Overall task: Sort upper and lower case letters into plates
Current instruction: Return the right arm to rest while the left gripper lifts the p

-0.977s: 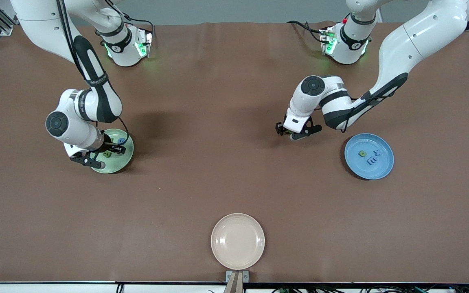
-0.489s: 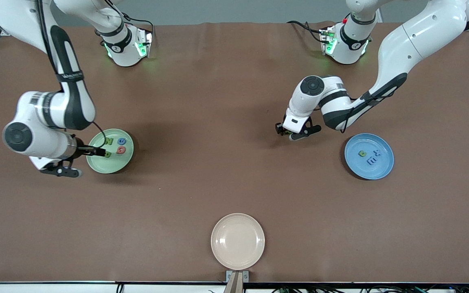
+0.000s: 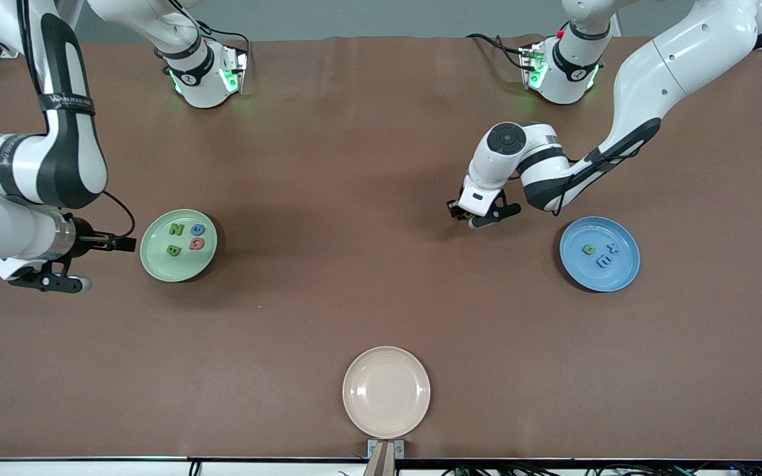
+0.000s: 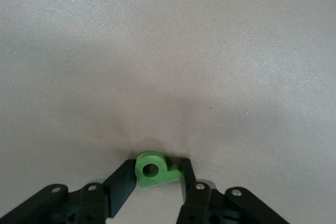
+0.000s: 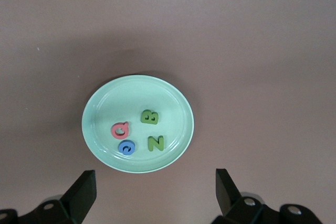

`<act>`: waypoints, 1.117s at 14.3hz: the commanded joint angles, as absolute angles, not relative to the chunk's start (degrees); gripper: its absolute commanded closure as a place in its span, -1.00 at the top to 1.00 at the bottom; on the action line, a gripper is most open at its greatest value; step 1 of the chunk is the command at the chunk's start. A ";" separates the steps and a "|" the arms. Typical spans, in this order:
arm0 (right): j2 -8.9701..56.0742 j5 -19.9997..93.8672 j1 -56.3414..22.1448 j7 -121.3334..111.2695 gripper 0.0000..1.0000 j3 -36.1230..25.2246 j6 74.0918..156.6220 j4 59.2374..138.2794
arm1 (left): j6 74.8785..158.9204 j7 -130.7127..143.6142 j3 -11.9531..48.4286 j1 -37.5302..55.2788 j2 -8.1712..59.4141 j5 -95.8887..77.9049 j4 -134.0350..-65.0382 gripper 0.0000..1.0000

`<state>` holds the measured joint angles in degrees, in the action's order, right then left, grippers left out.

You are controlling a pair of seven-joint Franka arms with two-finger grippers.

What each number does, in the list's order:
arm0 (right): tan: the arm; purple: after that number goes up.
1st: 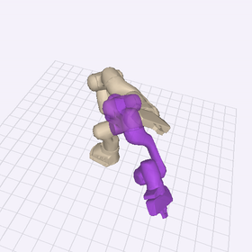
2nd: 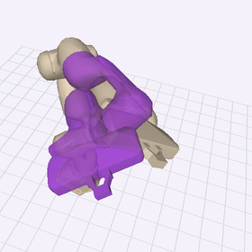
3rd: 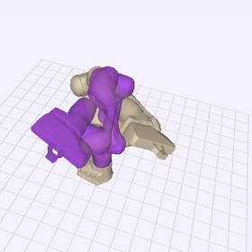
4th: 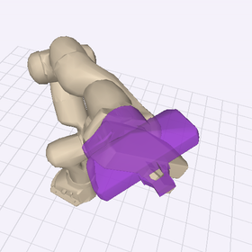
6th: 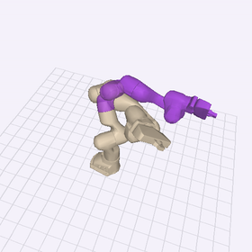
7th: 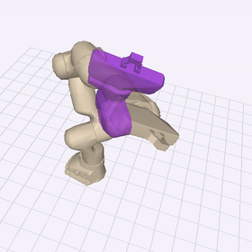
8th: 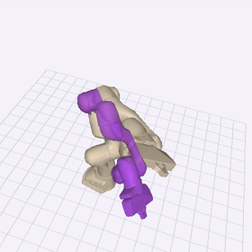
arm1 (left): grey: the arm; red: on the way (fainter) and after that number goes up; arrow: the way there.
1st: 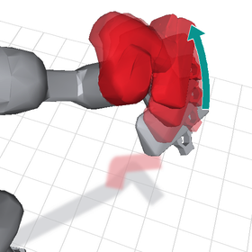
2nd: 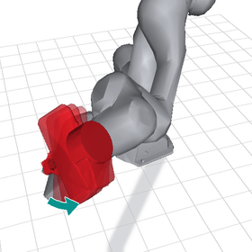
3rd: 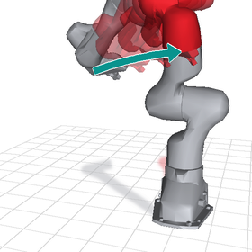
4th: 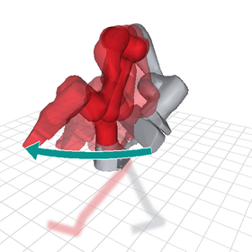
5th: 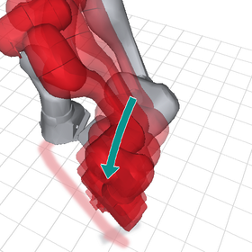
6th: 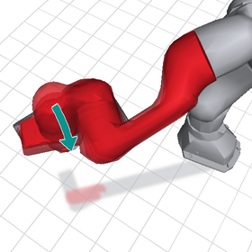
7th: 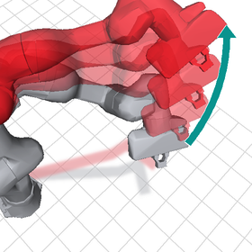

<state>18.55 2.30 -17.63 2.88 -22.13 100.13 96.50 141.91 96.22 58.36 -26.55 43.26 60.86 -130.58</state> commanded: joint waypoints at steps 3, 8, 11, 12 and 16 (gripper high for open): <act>16.00 2.29 -16.35 1.93 1.00 -21.45 96.42 93.69 | 141.86 96.77 56.95 -24.09 42.80 61.17 -128.07 -0.41; 13.27 2.37 -11.61 -4.56 1.00 -21.45 90.72 90.02 | 140.29 96.59 57.30 -23.03 42.10 60.47 -124.55 -0.44; 13.27 2.37 -10.20 -4.75 1.00 -21.45 87.03 85.80 | 137.82 95.37 58.27 -24.43 41.23 60.47 -123.13 -0.46; 13.45 2.29 -10.11 -4.57 1.00 -21.45 85.62 84.04 | 137.03 93.53 58.36 -25.30 40.00 60.38 -123.13 -0.46; 13.45 2.20 -9.50 -4.83 1.00 -21.45 84.38 82.10 | 132.99 84.14 63.53 -35.04 39.73 60.29 -123.48 -0.46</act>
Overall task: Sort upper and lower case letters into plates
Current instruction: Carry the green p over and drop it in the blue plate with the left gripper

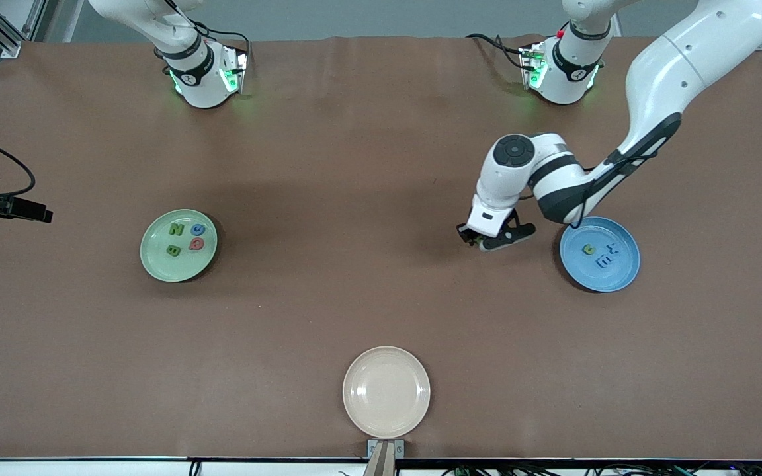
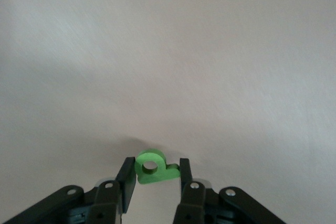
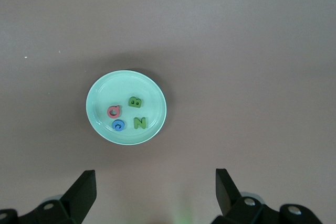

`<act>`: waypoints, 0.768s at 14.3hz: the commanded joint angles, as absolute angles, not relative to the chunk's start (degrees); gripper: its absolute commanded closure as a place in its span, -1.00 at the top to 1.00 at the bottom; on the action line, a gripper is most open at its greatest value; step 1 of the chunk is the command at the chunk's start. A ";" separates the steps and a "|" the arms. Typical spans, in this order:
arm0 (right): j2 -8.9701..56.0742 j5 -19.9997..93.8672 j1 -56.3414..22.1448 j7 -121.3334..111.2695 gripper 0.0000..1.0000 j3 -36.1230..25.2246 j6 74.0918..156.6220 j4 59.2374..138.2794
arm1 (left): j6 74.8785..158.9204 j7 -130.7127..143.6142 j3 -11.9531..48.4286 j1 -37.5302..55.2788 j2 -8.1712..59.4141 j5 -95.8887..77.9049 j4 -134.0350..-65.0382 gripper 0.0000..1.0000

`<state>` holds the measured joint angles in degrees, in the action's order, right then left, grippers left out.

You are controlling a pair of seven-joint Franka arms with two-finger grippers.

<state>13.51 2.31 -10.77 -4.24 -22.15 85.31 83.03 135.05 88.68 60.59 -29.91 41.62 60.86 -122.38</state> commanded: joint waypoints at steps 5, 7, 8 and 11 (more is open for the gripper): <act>14.06 2.20 -9.14 -4.31 1.00 -21.18 84.90 78.23 | 126.21 66.39 68.38 -48.50 39.81 60.29 -124.89 -0.45; 14.06 3.42 -9.40 -4.57 1.00 -20.83 84.46 77.87 | 126.21 58.49 68.38 -52.71 40.16 60.29 -125.16 -0.45; 13.71 3.51 -10.01 -4.22 1.00 -20.83 84.29 78.05 | 126.21 54.79 68.38 -54.56 40.25 60.21 -125.24 -0.41; 13.97 3.25 -10.37 -4.39 1.00 -20.83 81.39 77.35 | 126.21 46.16 67.51 -57.56 40.69 60.21 -125.25 -0.41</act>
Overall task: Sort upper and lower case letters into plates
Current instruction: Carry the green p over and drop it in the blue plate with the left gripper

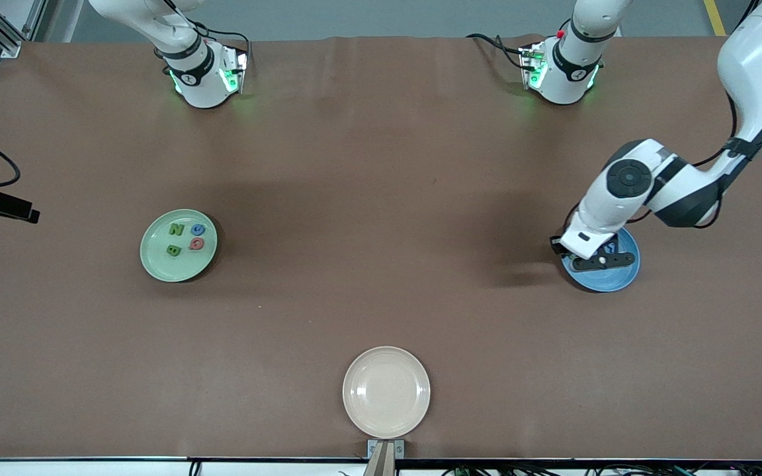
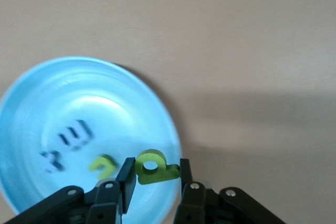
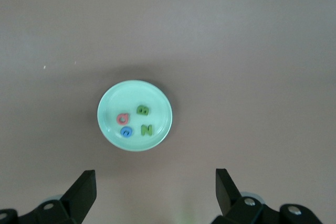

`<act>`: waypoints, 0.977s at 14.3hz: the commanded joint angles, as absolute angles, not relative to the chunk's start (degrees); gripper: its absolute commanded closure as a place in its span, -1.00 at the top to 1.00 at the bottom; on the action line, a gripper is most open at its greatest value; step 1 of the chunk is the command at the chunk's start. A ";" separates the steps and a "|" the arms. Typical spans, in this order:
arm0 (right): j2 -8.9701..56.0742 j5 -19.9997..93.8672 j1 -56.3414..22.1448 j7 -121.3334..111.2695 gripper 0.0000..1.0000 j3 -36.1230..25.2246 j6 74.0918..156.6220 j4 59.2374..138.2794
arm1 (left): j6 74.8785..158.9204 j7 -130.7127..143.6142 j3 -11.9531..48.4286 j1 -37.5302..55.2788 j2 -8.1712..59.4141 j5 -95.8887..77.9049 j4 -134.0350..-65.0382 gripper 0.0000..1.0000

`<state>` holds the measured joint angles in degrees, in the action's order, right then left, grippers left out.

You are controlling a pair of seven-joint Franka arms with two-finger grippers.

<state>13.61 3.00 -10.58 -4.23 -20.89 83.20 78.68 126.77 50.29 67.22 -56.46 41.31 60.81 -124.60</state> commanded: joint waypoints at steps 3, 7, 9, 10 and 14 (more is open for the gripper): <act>13.97 3.51 -10.81 -4.22 1.00 -20.92 81.56 76.38 | 126.21 40.62 64.60 -57.48 41.31 60.21 -124.37 -0.42; 13.97 4.65 -8.45 -4.48 1.00 -18.73 82.00 76.55 | 126.30 36.48 61.88 -56.78 42.89 60.29 -122.35 -0.42; 13.71 6.32 -3.54 -4.92 1.00 -13.65 81.48 76.90 | 126.39 35.69 61.35 -55.99 43.50 60.29 -121.47 -0.42; 13.45 5.89 -2.47 -5.01 1.00 -11.88 81.56 77.51 | 126.56 35.68 60.56 -55.29 43.77 60.29 -120.94 -0.42; 11.61 5.01 -2.46 -5.01 1.00 -11.16 82.35 80.32 | 127.09 35.60 58.45 -53.44 43.86 60.38 -120.41 -0.42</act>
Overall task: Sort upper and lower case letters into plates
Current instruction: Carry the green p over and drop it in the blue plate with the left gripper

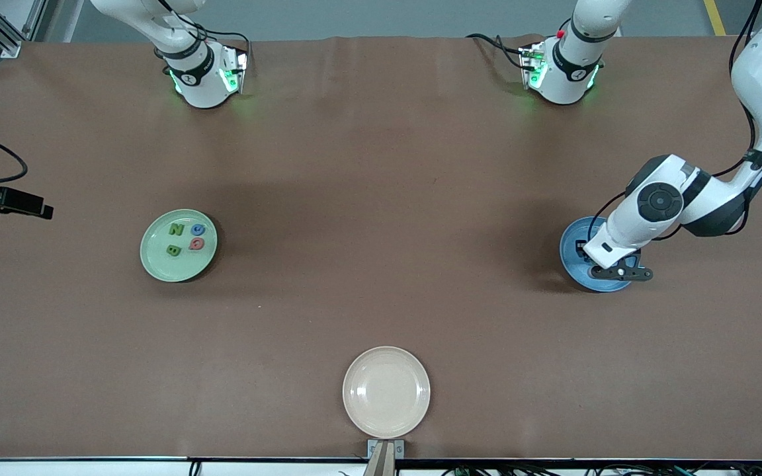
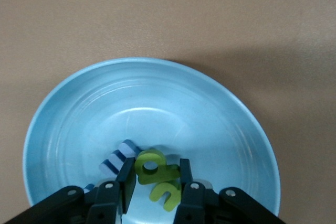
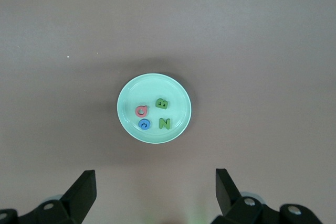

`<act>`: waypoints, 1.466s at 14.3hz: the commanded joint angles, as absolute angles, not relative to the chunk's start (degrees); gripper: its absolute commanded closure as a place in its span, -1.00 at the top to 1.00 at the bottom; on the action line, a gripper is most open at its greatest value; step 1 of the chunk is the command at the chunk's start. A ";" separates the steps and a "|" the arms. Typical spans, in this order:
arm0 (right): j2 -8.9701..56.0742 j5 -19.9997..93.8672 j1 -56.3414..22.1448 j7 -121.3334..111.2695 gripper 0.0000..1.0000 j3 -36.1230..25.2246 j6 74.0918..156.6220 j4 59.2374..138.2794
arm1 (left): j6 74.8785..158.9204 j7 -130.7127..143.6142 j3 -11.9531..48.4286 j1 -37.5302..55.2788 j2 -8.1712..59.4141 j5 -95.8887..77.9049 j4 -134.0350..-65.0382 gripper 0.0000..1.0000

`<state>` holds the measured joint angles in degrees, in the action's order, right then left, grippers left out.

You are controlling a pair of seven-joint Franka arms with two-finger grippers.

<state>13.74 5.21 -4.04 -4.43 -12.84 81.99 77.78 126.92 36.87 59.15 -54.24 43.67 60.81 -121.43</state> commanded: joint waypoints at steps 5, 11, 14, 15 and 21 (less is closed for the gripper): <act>6.51 3.96 -1.58 -5.01 1.00 -9.76 86.83 87.26 | 127.09 35.42 58.45 -53.53 43.86 60.38 -120.32 0.79; 3.08 1.76 0.53 -5.01 1.00 -5.89 88.59 90.00 | 127.09 35.51 58.62 -53.96 43.33 60.21 -119.80 1.00; 1.15 1.76 1.49 -5.01 1.00 -5.89 88.24 90.79 | 127.09 35.51 58.62 -53.96 43.33 60.21 -119.71 1.00; 0.71 1.76 1.58 -5.01 1.00 -5.89 88.16 90.88 | 127.09 35.59 58.62 -53.96 43.33 60.21 -119.71 1.00; -2.36 1.76 1.58 -4.92 1.00 -5.98 86.93 91.58 | 127.09 35.77 58.62 -54.05 43.24 60.12 -119.71 1.00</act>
<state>0.95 2.44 0.38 -4.63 -7.24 87.11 89.13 126.93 36.85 58.72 -54.06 43.77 60.81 -119.97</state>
